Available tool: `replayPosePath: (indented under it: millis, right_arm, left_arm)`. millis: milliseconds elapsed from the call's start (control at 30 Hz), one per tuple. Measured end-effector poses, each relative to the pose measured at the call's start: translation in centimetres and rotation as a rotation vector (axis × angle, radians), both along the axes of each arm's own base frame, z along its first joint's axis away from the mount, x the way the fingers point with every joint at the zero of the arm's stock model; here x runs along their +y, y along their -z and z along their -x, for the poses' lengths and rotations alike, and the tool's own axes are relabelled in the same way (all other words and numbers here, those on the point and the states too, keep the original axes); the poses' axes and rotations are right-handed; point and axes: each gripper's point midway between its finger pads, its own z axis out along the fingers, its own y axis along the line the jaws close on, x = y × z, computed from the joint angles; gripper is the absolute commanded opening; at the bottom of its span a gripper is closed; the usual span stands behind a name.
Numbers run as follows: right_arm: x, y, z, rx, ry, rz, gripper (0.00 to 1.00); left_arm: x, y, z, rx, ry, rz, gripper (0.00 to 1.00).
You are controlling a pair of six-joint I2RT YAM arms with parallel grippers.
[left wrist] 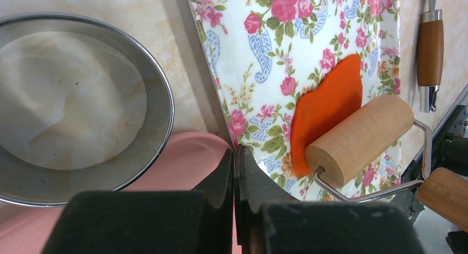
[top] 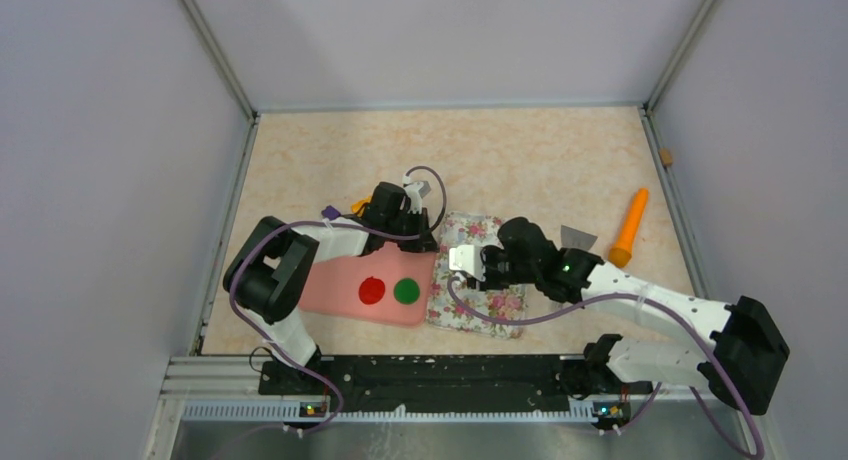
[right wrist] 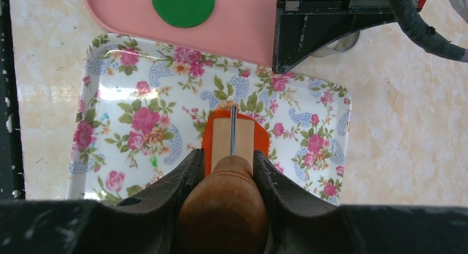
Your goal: Roll out the dumpling wrappers from the dough
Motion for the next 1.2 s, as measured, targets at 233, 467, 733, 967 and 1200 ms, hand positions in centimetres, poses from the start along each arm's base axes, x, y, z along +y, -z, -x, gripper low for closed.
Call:
replayPosePath:
  millis: [233, 467, 733, 967, 1200]
  right_arm:
    - [0.2, -0.3, 0.5, 0.027, -0.019, -0.007, 0.00]
    - [0.5, -0.3, 1.6, 0.060, -0.061, -0.020, 0.00]
    - [0.5, -0.4, 2.8, 0.089, -0.136, -0.006, 0.00]
    - [0.4, -0.3, 3.7, 0.100, -0.198, 0.005, 0.00]
    - [0.0, 0.1, 5.5, 0.162, -0.258, 0.017, 0.00]
  left_arm:
    - [0.0, 0.0, 0.0, 0.000, 0.000, 0.000, 0.00]
    - [-0.1, 0.0, 0.1, -0.004, 0.007, -0.001, 0.00]
    - [-0.3, 0.0, 0.2, -0.005, 0.014, -0.002, 0.00]
    - [-0.3, 0.0, 0.2, -0.006, 0.014, -0.002, 0.00]
    - [-0.3, 0.0, 0.2, -0.008, 0.016, -0.003, 0.00]
